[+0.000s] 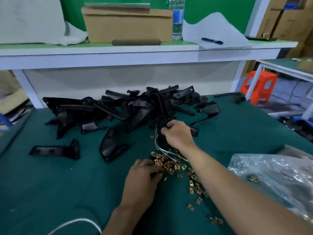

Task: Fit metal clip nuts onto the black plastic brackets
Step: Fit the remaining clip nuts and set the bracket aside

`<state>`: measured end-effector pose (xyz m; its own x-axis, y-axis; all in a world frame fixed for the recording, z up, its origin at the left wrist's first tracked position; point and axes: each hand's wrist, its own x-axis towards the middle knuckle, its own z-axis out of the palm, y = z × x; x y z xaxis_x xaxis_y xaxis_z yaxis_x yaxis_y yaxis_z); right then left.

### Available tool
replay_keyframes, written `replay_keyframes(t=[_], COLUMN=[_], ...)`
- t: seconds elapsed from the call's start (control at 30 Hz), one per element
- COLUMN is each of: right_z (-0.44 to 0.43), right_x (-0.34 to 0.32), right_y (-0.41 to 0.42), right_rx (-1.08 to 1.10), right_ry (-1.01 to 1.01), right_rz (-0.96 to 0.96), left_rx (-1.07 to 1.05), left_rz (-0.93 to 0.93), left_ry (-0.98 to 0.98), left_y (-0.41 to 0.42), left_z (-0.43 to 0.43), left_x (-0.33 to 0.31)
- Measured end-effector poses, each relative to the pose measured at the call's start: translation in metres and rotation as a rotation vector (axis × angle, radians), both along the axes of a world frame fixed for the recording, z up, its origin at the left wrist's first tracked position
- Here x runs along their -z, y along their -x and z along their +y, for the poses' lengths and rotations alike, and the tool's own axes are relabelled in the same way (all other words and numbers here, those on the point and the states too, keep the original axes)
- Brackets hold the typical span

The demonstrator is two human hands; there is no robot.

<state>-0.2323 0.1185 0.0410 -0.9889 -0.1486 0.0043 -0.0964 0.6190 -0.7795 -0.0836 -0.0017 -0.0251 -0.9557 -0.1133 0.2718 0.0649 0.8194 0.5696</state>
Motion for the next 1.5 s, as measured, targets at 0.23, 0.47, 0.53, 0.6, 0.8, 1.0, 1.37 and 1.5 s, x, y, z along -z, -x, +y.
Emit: replay_keyframes(t=[0.23, 0.47, 0.53, 0.6, 0.8, 1.0, 1.37, 1.5], right_z=[-0.034, -0.001, 0.012, 0.024, 0.053, 0.082, 0.073, 0.052], right_x=[0.020, -0.001, -0.002, 0.002, 0.014, 0.021, 0.026, 0.023], right_y=[0.032, -0.003, -0.031, -0.057, -0.092, -0.093, -0.081, -0.090], right_rx=[0.068, 0.127, 0.059, -0.006, -0.350, -0.742, -0.752, -0.490], right_ry=[-0.006, 0.378, 0.480, 0.577, 0.782, 0.668, 1.350, 1.149], right_rz=[-0.061, 0.174, 0.100, -0.027, -0.716, -1.030, -0.794, -0.356], left_rx=[-0.214, -0.314, -0.325, -0.328, -0.100, 0.012, -0.386, -0.231], left_rz=[0.141, 0.054, 0.023, -0.013, 0.133, 0.256, 0.178, 0.088], left_ry=[0.015, -0.380, -0.391, -0.325, -0.585, -0.524, -1.537, -1.415], left_y=[-0.005, -0.004, -0.004, -0.004, -0.013, -0.019, -0.009, -0.017], left_z=[-0.002, -0.012, -0.018, -0.022, -0.008, 0.003, 0.022, 0.043], left_x=[-0.010, -0.016, -0.015, -0.012, -0.020, -0.024, -0.029, -0.028])
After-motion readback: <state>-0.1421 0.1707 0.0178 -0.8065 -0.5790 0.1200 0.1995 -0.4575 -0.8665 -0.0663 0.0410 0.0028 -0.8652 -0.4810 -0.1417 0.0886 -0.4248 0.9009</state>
